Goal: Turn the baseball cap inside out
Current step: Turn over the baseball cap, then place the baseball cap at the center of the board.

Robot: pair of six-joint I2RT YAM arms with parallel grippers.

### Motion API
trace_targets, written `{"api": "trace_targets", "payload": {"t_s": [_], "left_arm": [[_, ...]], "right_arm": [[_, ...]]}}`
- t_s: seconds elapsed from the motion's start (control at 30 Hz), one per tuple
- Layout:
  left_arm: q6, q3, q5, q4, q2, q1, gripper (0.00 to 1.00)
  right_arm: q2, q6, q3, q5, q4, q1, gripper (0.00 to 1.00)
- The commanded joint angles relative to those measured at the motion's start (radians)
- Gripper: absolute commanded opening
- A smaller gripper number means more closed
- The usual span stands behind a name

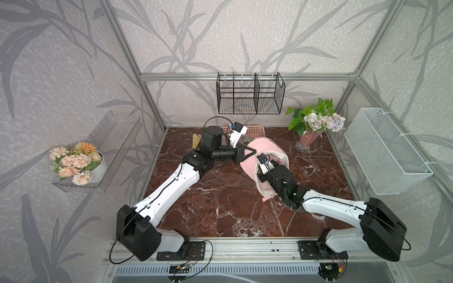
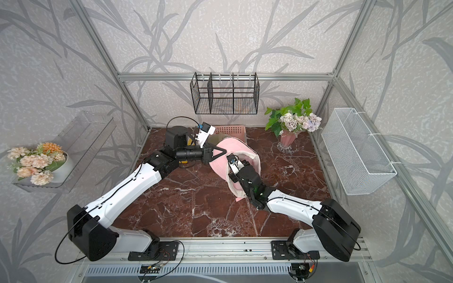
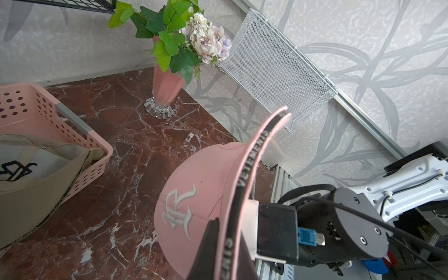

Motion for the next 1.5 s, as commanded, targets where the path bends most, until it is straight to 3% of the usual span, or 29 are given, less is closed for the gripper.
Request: {"api": "trace_targets", "payload": {"t_s": [0.0, 0.23, 0.4, 0.57, 0.83, 0.9, 1.0, 1.07, 1.23, 1.4, 1.47], "left_arm": [[-0.054, 0.013, 0.089, 0.059, -0.048, -0.013, 0.0], [0.031, 0.047, -0.121, -0.06, -0.055, -0.011, 0.0], [0.039, 0.049, -0.189, -0.078, -0.067, -0.008, 0.01], [0.024, 0.043, -0.183, -0.055, -0.065, -0.005, 0.0], [0.022, 0.025, -0.173, -0.018, -0.063, -0.004, 0.0], [0.051, 0.017, -0.174, -0.001, -0.064, -0.004, 0.0], [0.12, 0.008, -0.207, 0.022, -0.062, -0.005, 0.0], [0.173, 0.012, -0.254, 0.034, -0.059, -0.008, 0.0], [0.357, 0.032, -0.361, 0.043, -0.064, -0.016, 0.0], [0.598, -0.01, -0.421, 0.098, -0.103, -0.032, 0.0], [0.716, -0.048, -0.452, 0.12, -0.128, -0.055, 0.0]], "right_arm": [[0.031, 0.016, 0.019, 0.123, 0.037, -0.006, 0.14], [-0.008, 0.028, 0.023, 0.297, -0.094, -0.005, 0.16], [-0.048, 0.101, -0.001, 0.423, -0.262, -0.004, 0.16], [-0.116, 0.164, -0.048, 0.37, -0.363, -0.007, 0.16], [-0.211, 0.157, -0.047, 0.114, -0.416, -0.007, 0.23], [-0.256, 0.186, -0.016, 0.021, -0.461, -0.008, 0.33], [-0.32, 0.239, 0.033, -0.147, -0.533, -0.014, 0.58], [-0.346, 0.287, 0.082, -0.221, -0.596, -0.027, 0.65], [-0.401, 0.485, 0.198, -0.27, -0.817, -0.122, 0.67], [-0.475, 0.713, 0.205, -0.54, -0.876, -0.313, 0.66], [-0.486, 0.831, 0.214, -0.593, -0.9, -0.372, 0.63]]}}
